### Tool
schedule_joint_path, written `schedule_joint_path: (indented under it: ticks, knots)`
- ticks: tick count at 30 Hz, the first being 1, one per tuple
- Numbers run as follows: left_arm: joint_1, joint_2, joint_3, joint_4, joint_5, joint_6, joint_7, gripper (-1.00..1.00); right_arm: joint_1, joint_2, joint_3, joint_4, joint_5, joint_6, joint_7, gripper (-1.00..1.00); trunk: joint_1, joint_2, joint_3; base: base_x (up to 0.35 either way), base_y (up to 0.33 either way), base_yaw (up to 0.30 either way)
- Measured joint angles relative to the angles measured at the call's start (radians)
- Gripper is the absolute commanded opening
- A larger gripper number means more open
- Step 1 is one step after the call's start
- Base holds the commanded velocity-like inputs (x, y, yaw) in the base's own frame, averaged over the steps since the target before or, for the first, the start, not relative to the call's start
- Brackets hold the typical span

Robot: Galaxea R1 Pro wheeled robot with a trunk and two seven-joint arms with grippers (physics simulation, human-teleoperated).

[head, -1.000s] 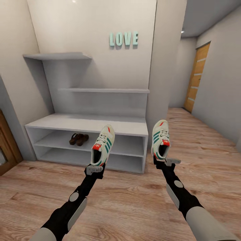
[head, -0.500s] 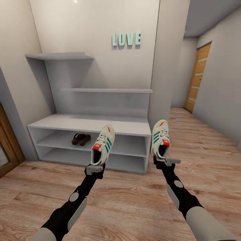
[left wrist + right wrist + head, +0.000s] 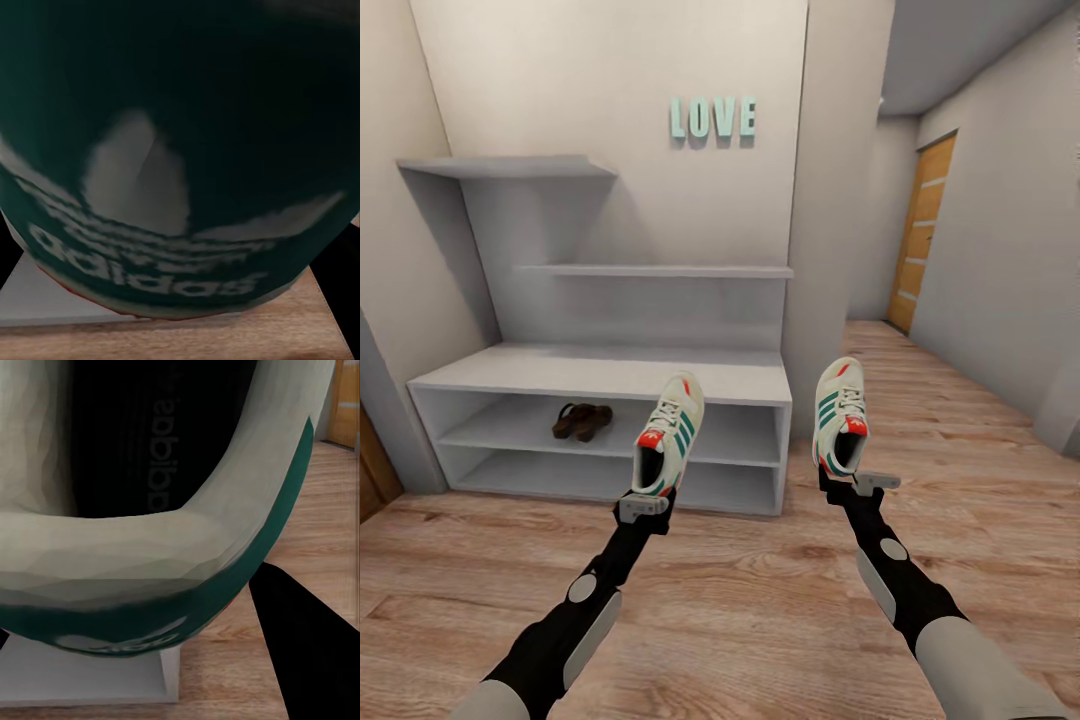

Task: Pick up the two gym shoes and the two sandals from the corridor floor and place them onto the hallstand (shoe rack) in the corridor, making sure they are on the rack and not on the floor. Arrange them so the two gym shoes are next to each other and the two sandals are next to each other.

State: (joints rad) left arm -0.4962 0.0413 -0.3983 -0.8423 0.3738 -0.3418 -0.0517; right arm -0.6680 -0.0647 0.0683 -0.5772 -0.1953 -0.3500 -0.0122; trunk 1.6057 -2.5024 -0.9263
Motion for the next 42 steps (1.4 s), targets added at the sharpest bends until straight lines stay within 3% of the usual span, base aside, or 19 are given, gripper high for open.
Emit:
schedule_joint_path:
  ticks: [13, 14, 15, 16, 18, 19, 21, 25, 27, 29, 30, 33, 35, 38, 42]
  knots:
    - [0.000, -0.010, 0.015, 0.000, 0.001, 0.013, 0.006, -1.00, 0.000, -0.001, -0.001, -0.006, -0.003, 0.001, 0.000, -1.00, 0.000, 0.000, 0.000, 0.000, 0.000, -0.005]
    - [0.000, -0.009, 0.026, -0.001, 0.001, 0.046, 0.013, -1.00, 0.000, -0.002, -0.002, -0.007, -0.004, 0.001, 0.001, -1.00, 0.000, 0.000, 0.000, 0.000, 0.000, 0.000]
    - [0.000, -0.007, 0.050, -0.003, -0.001, 0.162, 0.019, -1.00, 0.000, -0.002, -0.003, -0.009, -0.004, 0.009, 0.001, -1.00, 0.000, 0.000, 0.000, 0.000, 0.000, 0.000]
    - [-0.001, -0.005, 0.064, -0.002, -0.005, 0.287, 0.020, -1.00, 0.000, -0.005, -0.005, -0.011, -0.006, 0.056, 0.001, -1.00, 0.000, 0.000, 0.000, 0.000, 0.000, 0.000]
    - [-0.004, -0.004, 0.068, -0.004, -0.007, 0.370, 0.021, -1.00, 0.000, -0.008, -0.009, -0.015, -0.007, 0.165, 0.002, -1.00, 0.000, 0.000, 0.000, 0.000, 0.000, 0.000]
    - [-0.010, -0.005, 0.070, -0.003, -0.005, 0.520, 0.020, -1.00, -0.001, -0.015, -0.049, -0.090, -0.007, 0.388, 0.005, -1.00, 0.000, 0.000, 0.000, 0.000, 0.000, 0.000]
    - [-0.020, -0.006, 0.071, -0.006, -0.005, 0.651, 0.020, -1.00, -0.001, -0.017, -0.092, -0.185, -0.006, 0.524, 0.006, -1.00, 0.000, 0.000, 0.000, 0.000, 0.000, 0.000]
    - [-0.070, -0.009, 0.072, -0.006, -0.004, 0.831, 0.040, -1.00, -0.001, -0.019, -0.172, -0.422, -0.009, 0.800, 0.006, -1.00, 0.000, 0.000, 0.000, 0.000, 0.000, 0.000]
    - [-0.095, -0.017, 0.073, -0.006, -0.008, 0.880, 0.089, -1.00, 0.000, -0.019, -0.185, -0.515, -0.011, 0.937, 0.006, -1.00, 0.000, 0.000, 0.000, 0.000, 0.000, 0.000]
    - [-0.128, -0.046, 0.071, -0.007, -0.014, 0.936, 0.193, -1.00, 0.000, -0.018, -0.191, -0.619, -0.012, 1.091, 0.006, -1.00, 0.000, 0.000, 0.000, 0.000, 0.000, 0.000]
    - [-0.137, -0.056, 0.071, -0.007, -0.012, 0.948, 0.224, -1.00, 0.000, -0.018, -0.193, -0.641, -0.009, 1.122, 0.006, -1.00, 0.000, 0.000, 0.000, 0.000, 0.000, 0.000]
    - [-0.182, -0.126, 0.071, -0.008, -0.007, 0.992, 0.358, -1.00, 0.000, -0.018, -0.196, -0.713, -0.002, 1.217, 0.006, -1.00, 0.000, 0.000, 0.000, 0.000, 0.000, 0.000]
    - [-0.205, -0.147, 0.071, -0.007, -0.006, 1.012, 0.389, -1.00, 0.000, -0.018, -0.197, -0.727, 0.001, 1.234, 0.006, -1.00, 0.000, 0.000, 0.000, 0.000, 0.000, 0.000]
    - [-0.252, -0.166, 0.071, -0.003, -0.004, 1.060, 0.413, -1.00, 0.000, -0.019, -0.199, -0.738, 0.004, 1.249, 0.006, -1.00, 0.000, 0.000, 0.000, 0.000, 0.000, 0.000]
    - [-0.274, -0.170, 0.068, -0.002, -0.005, 1.085, 0.421, -1.00, 0.000, -0.018, -0.199, -0.742, 0.005, 1.257, 0.006, -1.00, 0.000, 0.000, 0.000, 0.000, 0.000, 0.000]
